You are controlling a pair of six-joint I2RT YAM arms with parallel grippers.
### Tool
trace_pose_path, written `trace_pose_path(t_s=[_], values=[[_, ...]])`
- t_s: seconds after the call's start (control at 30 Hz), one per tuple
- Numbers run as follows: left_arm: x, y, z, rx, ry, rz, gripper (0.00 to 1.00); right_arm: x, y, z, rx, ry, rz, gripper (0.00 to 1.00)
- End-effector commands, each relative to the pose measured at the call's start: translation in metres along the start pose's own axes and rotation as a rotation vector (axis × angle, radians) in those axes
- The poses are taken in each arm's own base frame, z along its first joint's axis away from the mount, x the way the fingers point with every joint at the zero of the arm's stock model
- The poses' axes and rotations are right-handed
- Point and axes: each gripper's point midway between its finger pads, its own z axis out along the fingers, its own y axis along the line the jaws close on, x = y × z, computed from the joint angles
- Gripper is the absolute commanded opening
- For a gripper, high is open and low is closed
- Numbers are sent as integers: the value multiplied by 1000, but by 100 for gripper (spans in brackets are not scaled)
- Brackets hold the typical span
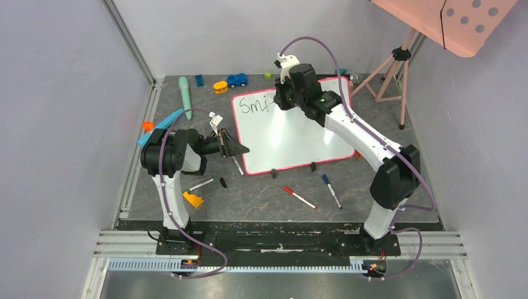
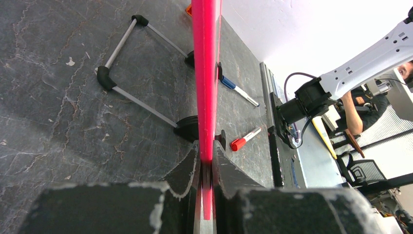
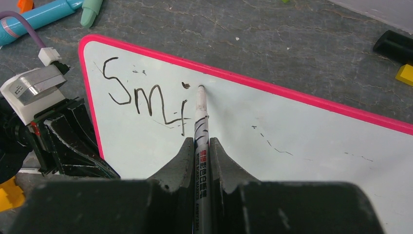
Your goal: Write a sentence on the whiteboard
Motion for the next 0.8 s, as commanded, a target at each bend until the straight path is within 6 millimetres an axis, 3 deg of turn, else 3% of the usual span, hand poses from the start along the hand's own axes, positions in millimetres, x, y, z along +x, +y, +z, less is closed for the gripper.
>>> trace_pose_path(t_s=[0.0,0.53,0.77], values=[[7,-5,-2,32,23,84,4,-11,-5,0,25,-23,-10,0],[7,-5,-1,32,24,84,4,34,-7,-16,16,44,6,0],[7,-5,-1,32,23,85,4,38,-6,-21,6,47,14,0]])
